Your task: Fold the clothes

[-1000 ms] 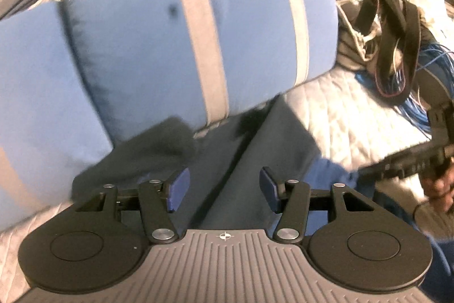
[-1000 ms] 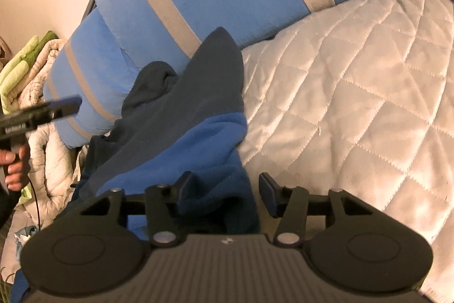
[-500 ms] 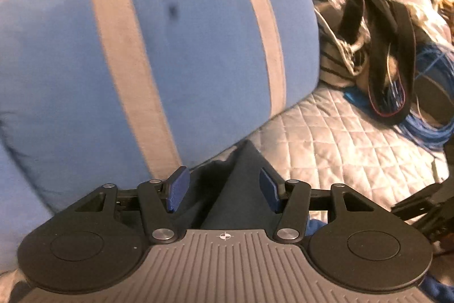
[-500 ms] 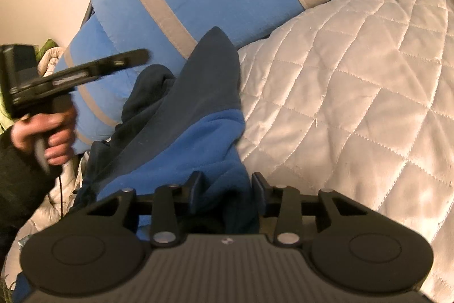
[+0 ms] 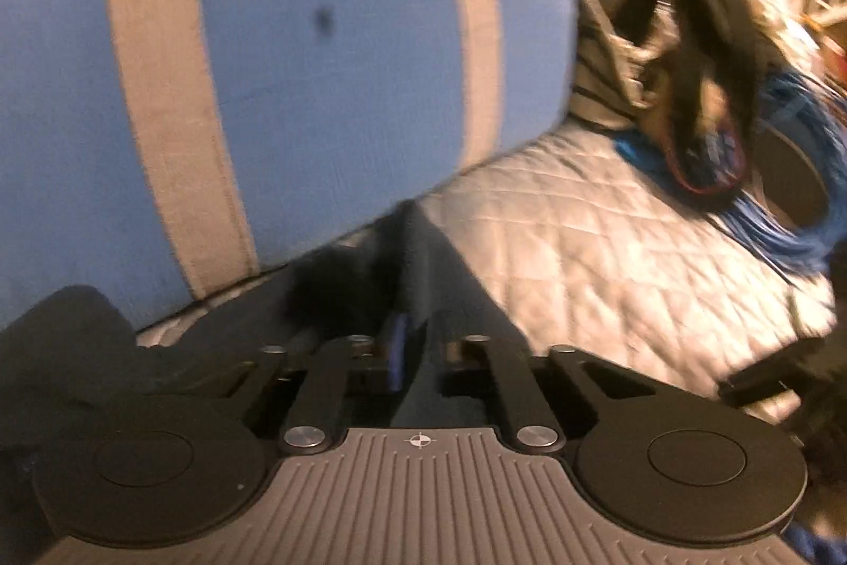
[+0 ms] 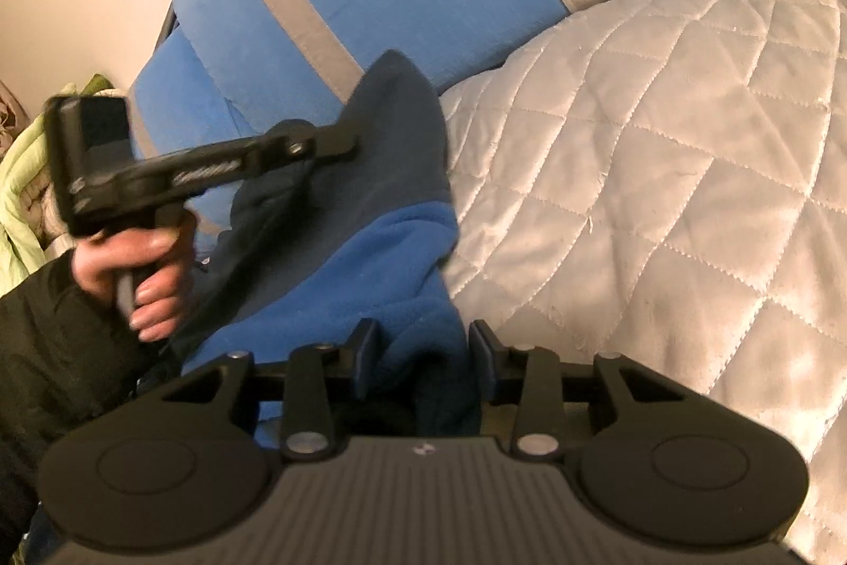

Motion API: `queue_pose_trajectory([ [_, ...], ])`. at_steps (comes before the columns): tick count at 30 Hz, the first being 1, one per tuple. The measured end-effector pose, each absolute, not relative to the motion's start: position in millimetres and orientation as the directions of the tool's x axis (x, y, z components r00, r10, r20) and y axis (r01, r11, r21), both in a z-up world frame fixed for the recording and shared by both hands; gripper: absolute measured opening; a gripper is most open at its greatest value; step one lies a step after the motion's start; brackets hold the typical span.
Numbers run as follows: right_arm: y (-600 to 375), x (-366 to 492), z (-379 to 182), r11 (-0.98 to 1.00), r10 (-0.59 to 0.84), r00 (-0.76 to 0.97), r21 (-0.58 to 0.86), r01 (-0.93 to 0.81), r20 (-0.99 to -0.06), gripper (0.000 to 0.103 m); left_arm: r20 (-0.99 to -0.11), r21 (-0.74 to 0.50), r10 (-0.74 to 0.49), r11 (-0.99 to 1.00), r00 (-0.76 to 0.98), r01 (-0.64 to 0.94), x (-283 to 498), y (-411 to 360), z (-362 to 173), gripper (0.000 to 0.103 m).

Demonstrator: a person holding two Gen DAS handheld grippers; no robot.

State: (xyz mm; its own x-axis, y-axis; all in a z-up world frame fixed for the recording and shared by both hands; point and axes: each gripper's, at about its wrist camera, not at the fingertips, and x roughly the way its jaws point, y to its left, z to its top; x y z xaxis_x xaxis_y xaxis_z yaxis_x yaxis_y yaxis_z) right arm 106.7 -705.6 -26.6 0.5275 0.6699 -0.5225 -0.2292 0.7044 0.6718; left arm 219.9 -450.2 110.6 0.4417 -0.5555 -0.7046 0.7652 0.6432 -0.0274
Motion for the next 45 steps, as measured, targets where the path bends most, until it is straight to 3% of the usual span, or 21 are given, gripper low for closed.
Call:
queue_pose_trajectory([
  [6,-705,107,-27,0.705,0.667,0.530,0.674,-0.220,-0.524,0.039,-0.760,0.049,-0.546,0.493,0.353,0.868,193,-452,109,0.006],
  [9,-705,107,-27,0.708,0.664,0.530,0.671,-0.218,-0.528,0.039,-0.797,0.000,-0.514,0.524,0.317,0.852,204,-450,101,0.010],
  [10,-705,107,-26,0.709,0.663,0.530,0.670,-0.218,-0.529,0.039,-0.797,-0.024,-0.516,0.546,0.314,0.837,209,-449,98,0.011],
  [12,-705,106,-26,0.711,0.662,0.530,0.668,-0.220,-0.530,0.039,-0.778,-0.118,-0.552,0.598,0.301,0.793,223,-444,97,0.033],
  [15,-705,106,-26,0.713,0.661,0.532,0.666,-0.222,-0.530,0.039,-0.719,-0.276,-0.634,0.637,0.285,0.720,242,-437,98,0.047],
  [19,-705,105,-27,0.713,0.660,0.534,0.666,-0.222,-0.529,0.039,-0.651,-0.428,-0.702,0.654,0.289,0.623,266,-434,92,0.049],
  [23,-704,105,-27,0.715,0.658,0.534,0.662,-0.223,-0.531,0.039,-0.626,-0.488,-0.721,0.659,0.296,0.573,280,-438,83,0.049],
  [26,-703,104,-26,0.722,0.652,0.537,0.656,-0.221,-0.536,0.039,-0.608,-0.529,-0.734,0.659,0.304,0.535,290,-442,76,0.048],
  [27,-702,103,-26,0.722,0.650,0.539,0.656,-0.220,-0.536,0.039,-0.600,-0.538,-0.735,0.663,0.316,0.521,293,-442,75,0.043],
  [28,-703,102,-26,0.723,0.649,0.542,0.656,-0.218,-0.535,0.039,-0.591,-0.546,-0.735,0.667,0.331,0.507,296,-443,74,0.036],
  [29,-703,101,-26,0.722,0.647,0.545,0.658,-0.214,-0.534,0.040,-0.586,-0.548,-0.731,0.676,0.351,0.493,299,-443,73,0.018],
  [31,-705,98,-27,0.717,0.646,0.552,0.666,-0.204,-0.527,0.034,-0.591,-0.544,-0.710,0.701,0.383,0.460,306,-441,72,0.008],
  [37,-702,84,-26,0.726,0.631,0.587,0.653,-0.216,-0.507,0.020,-0.644,-0.453,-0.612,0.788,0.458,0.416,313,-452,61,0.005],
  [45,-711,72,-27,0.703,0.643,0.615,0.670,-0.237,-0.457,0.016,-0.656,-0.371,-0.521,0.853,0.546,0.368,316,-459,53,0.004],
])
